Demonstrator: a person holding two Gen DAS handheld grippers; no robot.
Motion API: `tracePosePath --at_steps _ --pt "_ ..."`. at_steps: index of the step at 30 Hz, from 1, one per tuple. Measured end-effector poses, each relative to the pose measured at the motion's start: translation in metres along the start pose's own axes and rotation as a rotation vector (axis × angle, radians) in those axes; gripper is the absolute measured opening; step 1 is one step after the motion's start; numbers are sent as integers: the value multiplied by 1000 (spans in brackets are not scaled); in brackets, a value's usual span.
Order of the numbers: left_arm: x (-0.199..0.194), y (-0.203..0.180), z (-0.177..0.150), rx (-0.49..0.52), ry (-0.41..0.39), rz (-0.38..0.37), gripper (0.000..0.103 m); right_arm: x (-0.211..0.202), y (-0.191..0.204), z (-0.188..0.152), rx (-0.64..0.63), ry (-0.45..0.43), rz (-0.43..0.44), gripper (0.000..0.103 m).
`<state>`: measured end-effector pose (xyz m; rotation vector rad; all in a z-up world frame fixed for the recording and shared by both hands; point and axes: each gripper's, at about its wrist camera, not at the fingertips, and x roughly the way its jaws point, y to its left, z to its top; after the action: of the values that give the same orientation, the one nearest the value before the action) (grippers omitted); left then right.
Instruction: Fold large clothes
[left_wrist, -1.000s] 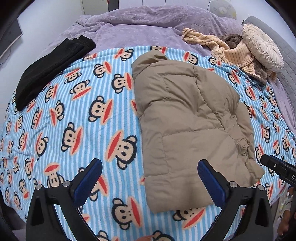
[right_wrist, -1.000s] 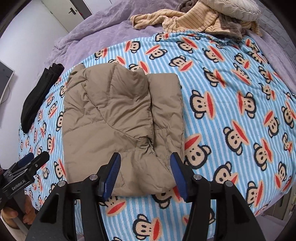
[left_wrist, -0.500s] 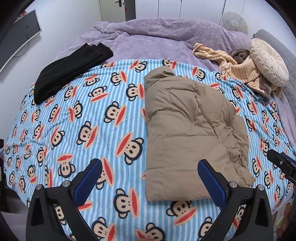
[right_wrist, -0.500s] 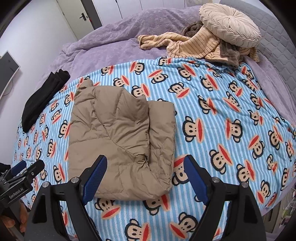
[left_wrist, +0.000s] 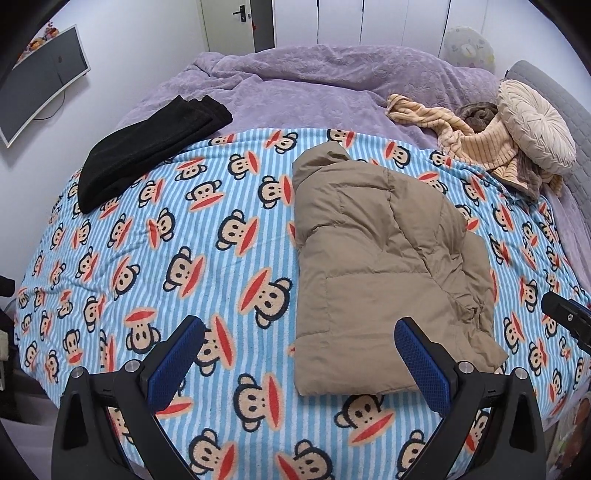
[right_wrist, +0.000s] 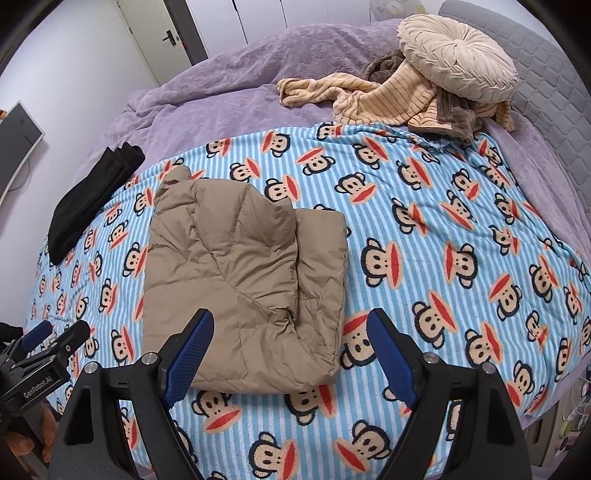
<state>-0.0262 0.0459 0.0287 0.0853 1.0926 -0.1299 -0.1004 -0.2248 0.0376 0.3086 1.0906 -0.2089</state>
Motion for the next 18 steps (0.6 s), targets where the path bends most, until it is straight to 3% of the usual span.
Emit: tracePosePath --at_steps 18 --pt "-6 3 1 -5 -9 3 103 -3 2 -3 -1 -3 0 87"
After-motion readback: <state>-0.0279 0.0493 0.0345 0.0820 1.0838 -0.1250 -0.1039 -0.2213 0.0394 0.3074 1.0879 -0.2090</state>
